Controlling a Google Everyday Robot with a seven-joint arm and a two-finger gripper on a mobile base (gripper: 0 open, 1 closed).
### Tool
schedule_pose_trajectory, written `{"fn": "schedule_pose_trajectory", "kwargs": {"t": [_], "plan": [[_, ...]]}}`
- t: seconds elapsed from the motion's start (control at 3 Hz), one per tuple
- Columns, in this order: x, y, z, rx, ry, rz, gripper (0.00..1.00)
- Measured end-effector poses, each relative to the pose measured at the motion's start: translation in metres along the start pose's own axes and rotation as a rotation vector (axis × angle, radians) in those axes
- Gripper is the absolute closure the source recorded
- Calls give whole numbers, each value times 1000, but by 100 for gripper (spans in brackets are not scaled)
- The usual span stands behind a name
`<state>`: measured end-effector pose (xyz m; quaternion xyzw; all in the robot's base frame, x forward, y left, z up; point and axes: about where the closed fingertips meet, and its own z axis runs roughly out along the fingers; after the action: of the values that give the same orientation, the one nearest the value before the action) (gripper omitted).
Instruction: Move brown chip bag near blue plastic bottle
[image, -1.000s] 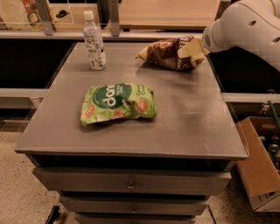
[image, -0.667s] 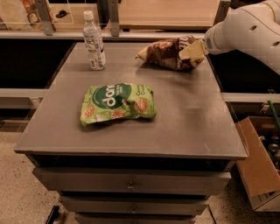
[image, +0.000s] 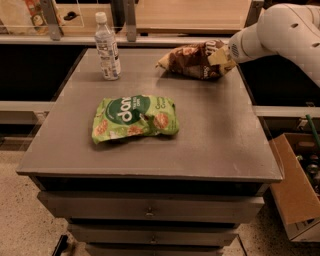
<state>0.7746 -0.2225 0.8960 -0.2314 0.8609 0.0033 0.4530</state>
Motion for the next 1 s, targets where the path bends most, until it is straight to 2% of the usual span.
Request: {"fn": "schedule_pose_trajectory", "kwargs": {"t": [0.67, 1.0], "plan": [[0, 19, 4, -154, -13, 43, 85], [-2, 29, 1, -222, -31, 69, 100]]}}
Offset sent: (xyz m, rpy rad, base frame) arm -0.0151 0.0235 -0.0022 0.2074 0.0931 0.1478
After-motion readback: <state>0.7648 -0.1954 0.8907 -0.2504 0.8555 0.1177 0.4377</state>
